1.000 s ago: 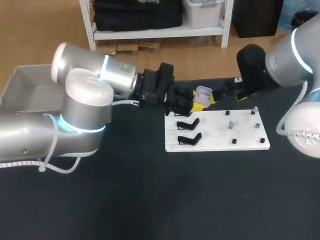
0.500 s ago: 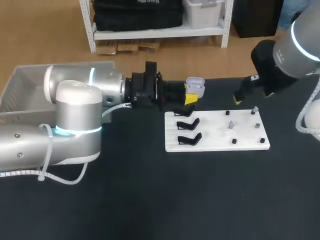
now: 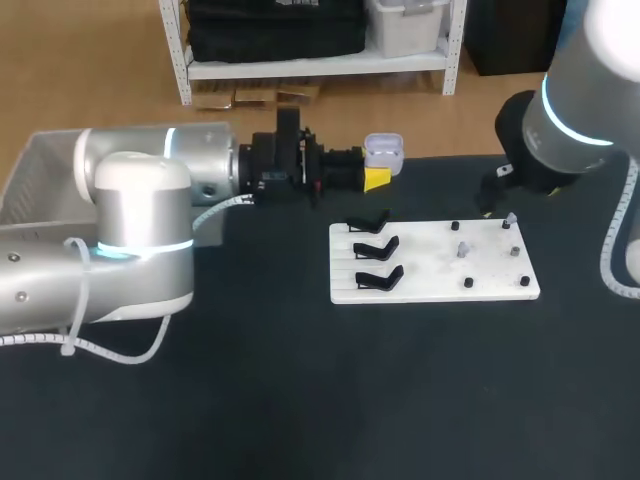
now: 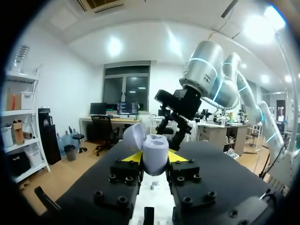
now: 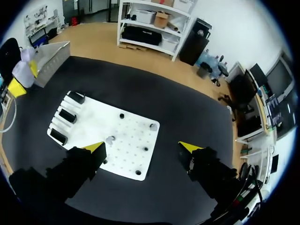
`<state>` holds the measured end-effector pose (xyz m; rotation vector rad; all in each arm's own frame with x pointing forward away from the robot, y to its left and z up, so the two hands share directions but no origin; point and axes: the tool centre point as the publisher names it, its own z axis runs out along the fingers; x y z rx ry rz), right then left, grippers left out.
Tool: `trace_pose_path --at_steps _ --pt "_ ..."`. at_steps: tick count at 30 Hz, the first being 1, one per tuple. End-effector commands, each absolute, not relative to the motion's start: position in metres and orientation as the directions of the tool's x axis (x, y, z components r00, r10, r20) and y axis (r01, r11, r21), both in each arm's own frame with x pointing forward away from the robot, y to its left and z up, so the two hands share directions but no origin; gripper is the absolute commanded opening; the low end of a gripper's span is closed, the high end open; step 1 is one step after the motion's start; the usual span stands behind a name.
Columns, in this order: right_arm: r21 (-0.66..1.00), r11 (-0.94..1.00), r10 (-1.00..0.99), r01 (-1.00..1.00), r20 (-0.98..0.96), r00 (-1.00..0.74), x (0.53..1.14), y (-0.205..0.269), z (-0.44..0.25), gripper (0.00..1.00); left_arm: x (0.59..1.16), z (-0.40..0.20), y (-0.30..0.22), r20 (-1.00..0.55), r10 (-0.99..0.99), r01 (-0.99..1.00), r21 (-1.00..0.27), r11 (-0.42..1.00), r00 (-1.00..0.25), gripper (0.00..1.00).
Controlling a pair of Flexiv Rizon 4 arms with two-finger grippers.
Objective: Pick up each earbud case from the left stands, insert the matching earbuds, close the lid, and place the case in the box.
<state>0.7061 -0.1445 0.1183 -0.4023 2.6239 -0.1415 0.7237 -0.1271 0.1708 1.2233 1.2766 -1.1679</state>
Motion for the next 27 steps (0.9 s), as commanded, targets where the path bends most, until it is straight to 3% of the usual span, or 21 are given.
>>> trace_pose_path --at_steps 1,12,14,20,25,26,27 --pt "-0.175 0.961 -0.269 -0.213 -0.438 -0.858 0.713 -0.147 0.097 1.00 0.719 0.178 -0.124 -0.998 0.067 0.999 -0.011 0.045 -0.014 0.00" --pt "-0.161 0.959 -0.278 -0.233 -0.380 -0.882 0.738 -0.159 0.076 1.00 0.718 0.182 -0.122 -0.996 0.076 0.998 -0.031 0.062 -0.036 0.00" --pt "-0.164 0.957 -0.284 -0.239 -0.367 -0.886 0.742 -0.159 0.068 0.88 0.718 0.182 -0.122 -0.996 0.076 0.998 -0.031 0.062 -0.036 0.00" --pt "-0.154 0.959 -0.279 -0.240 -0.341 -0.898 0.751 -0.156 0.053 0.68 0.718 0.182 -0.122 -0.996 0.076 0.998 -0.031 0.062 -0.036 0.00" --pt "-0.166 0.957 -0.282 -0.239 -0.327 -0.902 0.758 -0.155 0.045 0.67 0.718 0.182 -0.122 -0.996 0.076 0.998 -0.031 0.062 -0.036 0.00" --pt "-0.166 0.958 -0.276 -0.233 -0.324 -0.905 0.759 -0.156 0.044 0.65 0.718 0.182 -0.122 -0.996 0.076 0.998 -0.031 0.062 -0.036 0.00" --pt "-0.163 0.960 -0.268 -0.226 -0.321 -0.908 0.760 -0.157 0.043 0.56 0.718 0.182 -0.122 -0.996 0.076 0.998 -0.031 0.062 -0.036 0.00"
